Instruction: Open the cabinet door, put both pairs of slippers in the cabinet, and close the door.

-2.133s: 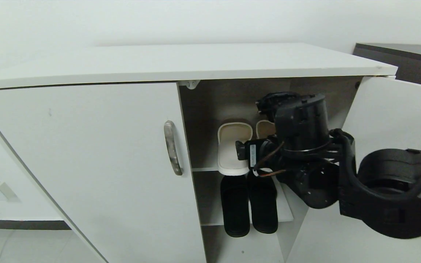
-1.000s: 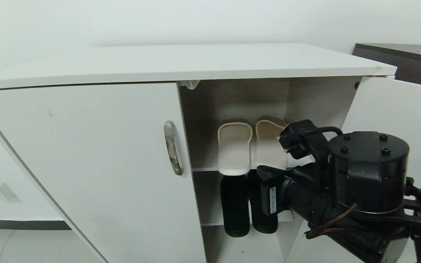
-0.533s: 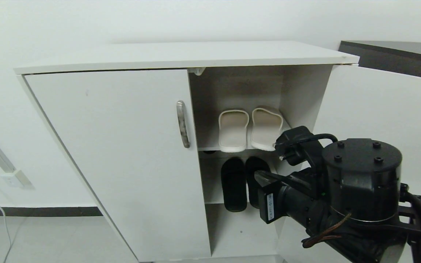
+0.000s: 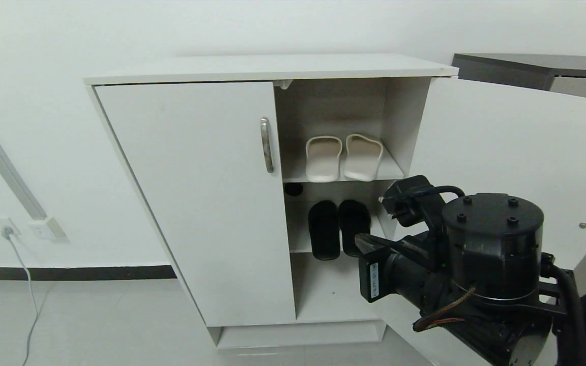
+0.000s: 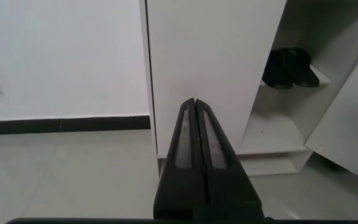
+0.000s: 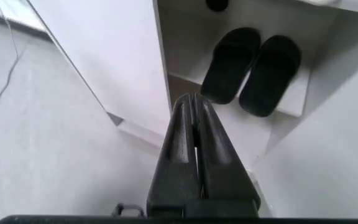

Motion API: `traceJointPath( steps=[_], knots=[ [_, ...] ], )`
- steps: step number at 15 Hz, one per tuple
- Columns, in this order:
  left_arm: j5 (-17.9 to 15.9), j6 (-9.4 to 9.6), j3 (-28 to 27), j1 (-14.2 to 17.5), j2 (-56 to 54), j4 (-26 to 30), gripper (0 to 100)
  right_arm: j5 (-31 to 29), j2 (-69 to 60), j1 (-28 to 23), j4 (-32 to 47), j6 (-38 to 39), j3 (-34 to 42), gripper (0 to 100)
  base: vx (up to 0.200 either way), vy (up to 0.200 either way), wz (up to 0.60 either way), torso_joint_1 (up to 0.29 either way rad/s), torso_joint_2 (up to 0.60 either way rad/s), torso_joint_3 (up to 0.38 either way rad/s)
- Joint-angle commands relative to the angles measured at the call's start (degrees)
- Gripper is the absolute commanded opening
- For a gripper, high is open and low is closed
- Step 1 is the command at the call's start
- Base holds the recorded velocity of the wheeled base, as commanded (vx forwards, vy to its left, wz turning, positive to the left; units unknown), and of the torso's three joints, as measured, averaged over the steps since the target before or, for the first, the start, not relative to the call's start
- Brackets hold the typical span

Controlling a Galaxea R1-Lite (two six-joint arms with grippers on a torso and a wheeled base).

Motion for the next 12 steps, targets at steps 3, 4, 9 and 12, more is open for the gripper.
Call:
traceJointPath(
  steps=[3, 4, 9, 12],
  knots=[
    [0.02, -0.1, 0.02, -0.03, 0.07, 0.0, 0, 0.1, 1.9, -0.37, -2.25, -0.06, 1.1, 0, -0.133, 0.0, 0.0, 0.0, 0.0, 0.003],
    [0.02, -0.1, 0.02, -0.03, 0.07, 0.0, 0, 0.1, 1.99, -0.45, -2.25, -0.06, 1.1, 0, 0.0, 0.0, 0.0, 0.0, 0.0, 0.0],
    [0.02, -0.1, 0.02, -0.03, 0.07, 0.0, 0, 0.19, 2.43, -0.81, -2.25, -0.23, 1.62, 0, 0.0, 0.0, 0.0, 0.0, 0.0, 0.0],
    [0.11, -0.1, 0.02, -0.03, 0.07, 0.0, 0, 0.1, 2.69, -0.81, -2.25, -0.23, 1.62, 0, 0.0, 0.0, 0.0, 0.0, 0.0, 0.0]
  ],
)
